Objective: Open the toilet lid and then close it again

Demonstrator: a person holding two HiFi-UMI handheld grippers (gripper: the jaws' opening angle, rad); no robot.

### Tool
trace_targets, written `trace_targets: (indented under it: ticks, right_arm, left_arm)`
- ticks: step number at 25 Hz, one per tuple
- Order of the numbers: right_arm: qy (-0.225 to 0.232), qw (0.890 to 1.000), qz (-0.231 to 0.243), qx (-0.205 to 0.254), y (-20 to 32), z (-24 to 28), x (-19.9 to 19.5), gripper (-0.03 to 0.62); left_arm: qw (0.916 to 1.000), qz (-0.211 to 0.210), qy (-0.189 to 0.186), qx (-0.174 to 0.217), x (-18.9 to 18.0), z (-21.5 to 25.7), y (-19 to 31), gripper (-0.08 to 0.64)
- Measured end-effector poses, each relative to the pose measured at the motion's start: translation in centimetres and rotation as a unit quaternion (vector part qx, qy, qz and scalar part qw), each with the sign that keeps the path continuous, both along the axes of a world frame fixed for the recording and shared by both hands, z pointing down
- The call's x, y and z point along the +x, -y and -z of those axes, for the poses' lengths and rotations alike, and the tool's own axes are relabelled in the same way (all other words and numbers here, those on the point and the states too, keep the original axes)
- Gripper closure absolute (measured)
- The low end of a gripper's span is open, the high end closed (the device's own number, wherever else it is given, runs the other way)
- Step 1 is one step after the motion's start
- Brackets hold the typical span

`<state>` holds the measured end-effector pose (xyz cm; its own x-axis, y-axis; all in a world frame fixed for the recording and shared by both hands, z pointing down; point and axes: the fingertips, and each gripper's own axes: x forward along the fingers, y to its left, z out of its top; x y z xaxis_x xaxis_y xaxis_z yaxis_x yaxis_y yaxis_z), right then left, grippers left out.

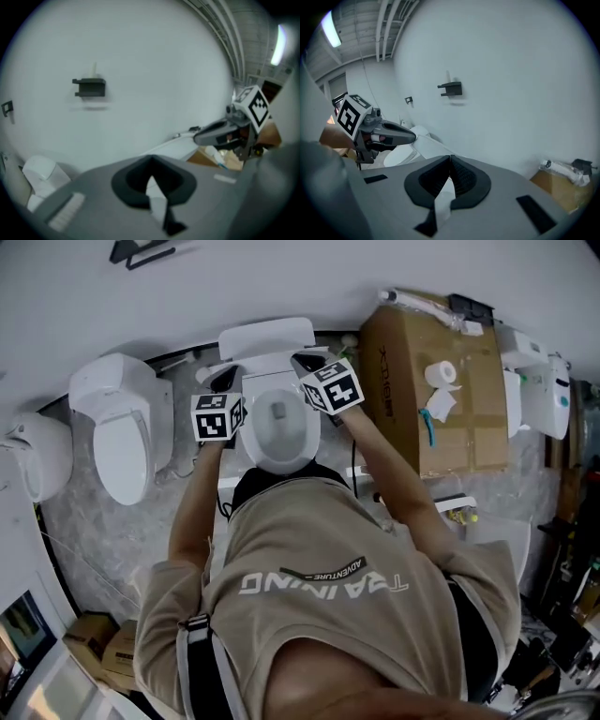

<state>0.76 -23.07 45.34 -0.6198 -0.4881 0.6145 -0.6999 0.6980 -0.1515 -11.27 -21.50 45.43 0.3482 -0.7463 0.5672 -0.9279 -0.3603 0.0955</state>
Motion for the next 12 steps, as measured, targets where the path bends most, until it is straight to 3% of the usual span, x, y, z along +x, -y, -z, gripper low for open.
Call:
trace_targets:
  ticks: [12]
  right_arm:
    - [-0.023,0.999,-0.034,0.001,7.1,1.6,-1.0,0.578]
  left_arm:
    - [0.9991,-0.035,-0.013,0.022,-0.9,1.7,6.9,0.555]
